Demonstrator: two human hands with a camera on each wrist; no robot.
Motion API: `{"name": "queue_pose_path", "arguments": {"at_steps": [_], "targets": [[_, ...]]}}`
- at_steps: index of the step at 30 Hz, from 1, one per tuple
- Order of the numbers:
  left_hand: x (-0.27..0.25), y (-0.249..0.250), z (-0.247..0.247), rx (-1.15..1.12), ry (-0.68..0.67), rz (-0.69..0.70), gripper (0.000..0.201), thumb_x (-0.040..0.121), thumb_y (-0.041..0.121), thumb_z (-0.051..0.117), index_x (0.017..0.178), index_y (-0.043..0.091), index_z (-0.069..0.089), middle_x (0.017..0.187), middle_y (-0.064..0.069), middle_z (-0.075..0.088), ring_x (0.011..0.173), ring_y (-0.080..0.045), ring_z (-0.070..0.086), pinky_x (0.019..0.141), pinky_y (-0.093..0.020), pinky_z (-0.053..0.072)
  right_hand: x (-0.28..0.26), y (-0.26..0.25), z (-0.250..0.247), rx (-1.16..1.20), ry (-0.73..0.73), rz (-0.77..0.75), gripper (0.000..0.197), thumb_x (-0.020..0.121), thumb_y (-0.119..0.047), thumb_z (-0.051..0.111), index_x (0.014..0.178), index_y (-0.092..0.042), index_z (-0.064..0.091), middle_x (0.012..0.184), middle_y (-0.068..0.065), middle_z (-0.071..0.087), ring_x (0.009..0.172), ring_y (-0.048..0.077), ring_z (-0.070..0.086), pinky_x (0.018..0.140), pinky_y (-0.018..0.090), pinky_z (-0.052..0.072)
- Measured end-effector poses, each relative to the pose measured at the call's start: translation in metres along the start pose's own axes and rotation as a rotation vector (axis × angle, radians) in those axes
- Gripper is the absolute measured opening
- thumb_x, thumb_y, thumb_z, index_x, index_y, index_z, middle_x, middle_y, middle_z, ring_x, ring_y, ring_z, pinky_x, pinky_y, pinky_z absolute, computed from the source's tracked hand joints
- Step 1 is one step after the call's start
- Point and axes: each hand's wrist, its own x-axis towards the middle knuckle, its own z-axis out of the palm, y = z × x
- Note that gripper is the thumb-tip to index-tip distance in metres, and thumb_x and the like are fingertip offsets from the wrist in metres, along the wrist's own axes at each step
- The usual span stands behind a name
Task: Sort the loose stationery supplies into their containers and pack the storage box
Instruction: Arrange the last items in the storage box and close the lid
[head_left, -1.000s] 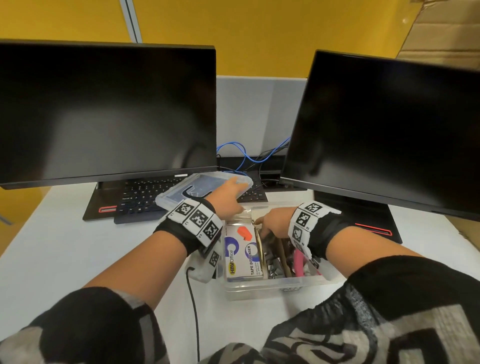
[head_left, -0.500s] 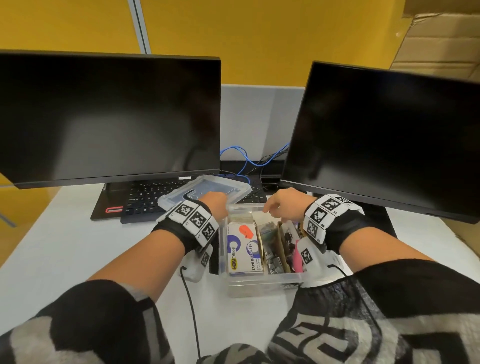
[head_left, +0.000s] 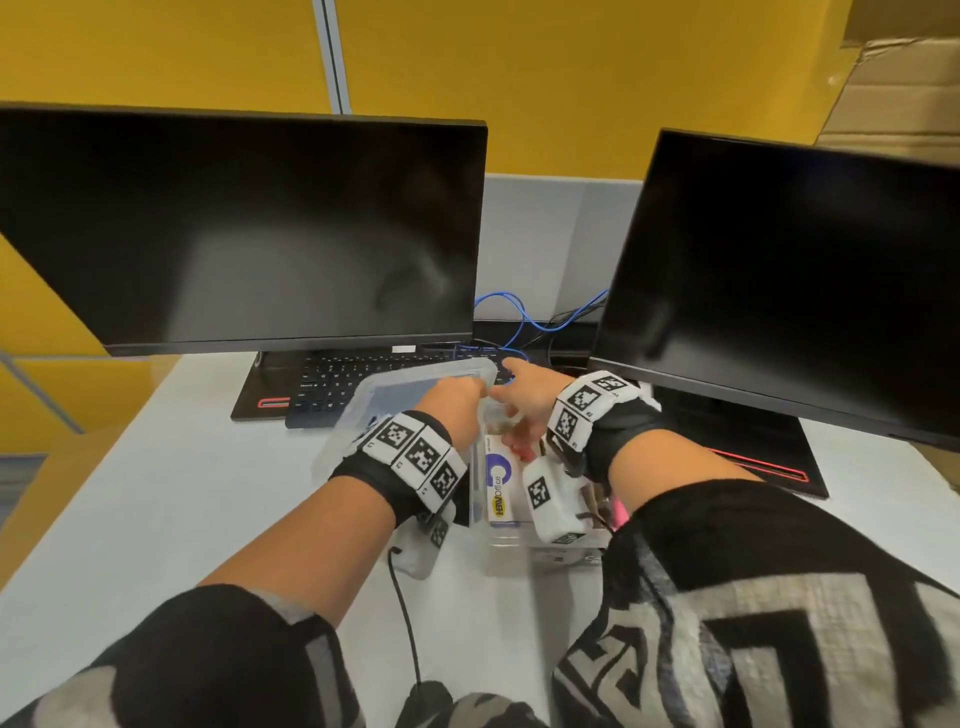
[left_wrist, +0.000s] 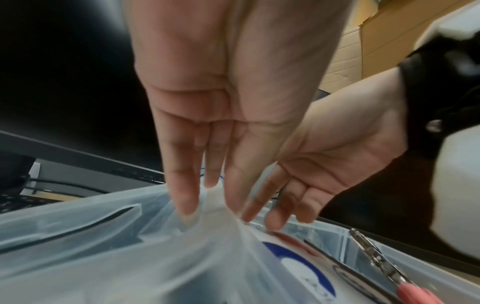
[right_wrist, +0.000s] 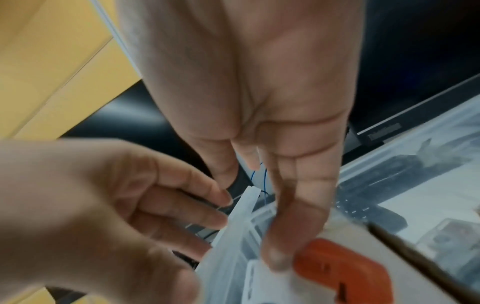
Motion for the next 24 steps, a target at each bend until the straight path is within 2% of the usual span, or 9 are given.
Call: {"name": "queue_pose_path", "arguments": {"at_steps": [3, 6, 8, 10, 12, 18, 19, 21, 24], "targets": [[-0.008, -0.004, 0.002, -0.117, -0.007, -0.007, 0.057, 0.083, -0.003, 0.06, 0.136, 0.008, 0.044, 0.133, -0.013, 0.053, 0.123, -0.026, 0.05, 0.1, -0.032, 0.043, 0.007, -0.012, 0.008, -0.098, 0.104, 0.035, 0.05, 0.096, -0.019, 0.048, 0.142, -0.009, 0.033, 0.139, 0.015, 0.046, 0.121, 0.032, 0.05, 0.099, 0.037, 0.044], [-0.016, -0.008, 0.005, -0.256, 0.026, 0.011, 0.061, 0.079, -0.003, 0.065, 0.135, 0.011, 0.045, 0.129, -0.009, 0.055, 0.119, -0.022, 0.052, 0.097, -0.029, 0.044, 0.011, -0.023, 0.008, -0.268, 0.154, 0.061, 0.034, 0.098, -0.019, 0.042, 0.128, -0.004, 0.05, 0.129, 0.015, 0.054, 0.116, 0.029, 0.054, 0.09, 0.032, 0.043], [-0.018, -0.012, 0.008, -0.357, 0.042, -0.007, 0.051, 0.08, -0.006, 0.061, 0.125, 0.014, 0.047, 0.125, -0.006, 0.056, 0.115, -0.02, 0.053, 0.09, -0.026, 0.043, 0.015, -0.027, 0.008, -0.379, 0.103, 0.105, 0.026, 0.098, -0.021, 0.041, 0.104, -0.003, 0.058, 0.116, 0.014, 0.06, 0.101, 0.026, 0.058, 0.08, 0.031, 0.044], [-0.016, -0.019, 0.011, -0.443, 0.023, -0.026, 0.038, 0.08, -0.01, 0.055, 0.103, 0.019, 0.045, 0.124, -0.008, 0.057, 0.114, -0.022, 0.054, 0.089, -0.03, 0.047, 0.022, -0.026, 0.01, -0.407, 0.089, 0.14, 0.031, 0.097, -0.026, 0.045, 0.073, -0.006, 0.049, 0.089, 0.01, 0.058, 0.085, 0.021, 0.053, 0.069, 0.029, 0.041], [-0.015, -0.026, 0.011, -0.523, 0.007, -0.022, 0.038, 0.08, -0.012, 0.05, 0.088, 0.023, 0.039, 0.122, -0.009, 0.057, 0.113, -0.023, 0.054, 0.092, -0.037, 0.049, 0.03, -0.025, 0.012, -0.375, 0.121, 0.166, 0.036, 0.093, -0.027, 0.053, 0.064, -0.009, 0.04, 0.069, 0.004, 0.048, 0.071, 0.018, 0.05, 0.064, 0.027, 0.04], [-0.007, -0.039, -0.01, -0.533, 0.092, -0.029, 0.026, 0.085, -0.008, 0.041, 0.091, 0.017, 0.046, 0.099, -0.011, 0.061, 0.083, -0.023, 0.058, 0.056, -0.022, 0.042, 0.032, -0.023, 0.011, -0.131, 0.202, 0.087, 0.025, 0.082, -0.027, 0.062, 0.073, -0.005, 0.055, 0.072, 0.007, 0.053, 0.071, 0.021, 0.053, 0.05, 0.024, 0.037], [-0.004, -0.042, -0.016, -0.5, 0.11, -0.062, 0.025, 0.085, -0.006, 0.042, 0.085, 0.019, 0.048, 0.096, -0.011, 0.062, 0.084, -0.026, 0.061, 0.058, -0.025, 0.045, 0.032, -0.023, 0.009, -0.014, 0.213, 0.052, 0.022, 0.083, -0.023, 0.06, 0.074, -0.003, 0.057, 0.07, 0.009, 0.055, 0.069, 0.024, 0.055, 0.055, 0.027, 0.044], [0.001, -0.047, -0.027, -0.389, 0.166, -0.118, 0.025, 0.085, -0.002, 0.044, 0.078, 0.022, 0.05, 0.097, -0.012, 0.063, 0.093, -0.03, 0.062, 0.076, -0.032, 0.051, 0.03, -0.022, 0.002, 0.239, 0.228, 0.018, 0.02, 0.084, -0.014, 0.055, 0.085, 0.005, 0.061, 0.082, 0.019, 0.066, 0.079, 0.034, 0.064, 0.075, 0.039, 0.056], [0.008, -0.058, -0.036, -0.263, 0.247, -0.173, 0.016, 0.088, 0.004, 0.046, 0.094, 0.014, 0.057, 0.106, -0.012, 0.061, 0.099, -0.028, 0.058, 0.087, -0.034, 0.047, 0.017, -0.018, -0.015, 0.414, 0.203, 0.0, 0.015, 0.089, -0.011, 0.05, 0.089, 0.0, 0.061, 0.095, 0.022, 0.066, 0.085, 0.035, 0.068, 0.08, 0.045, 0.057]]}}
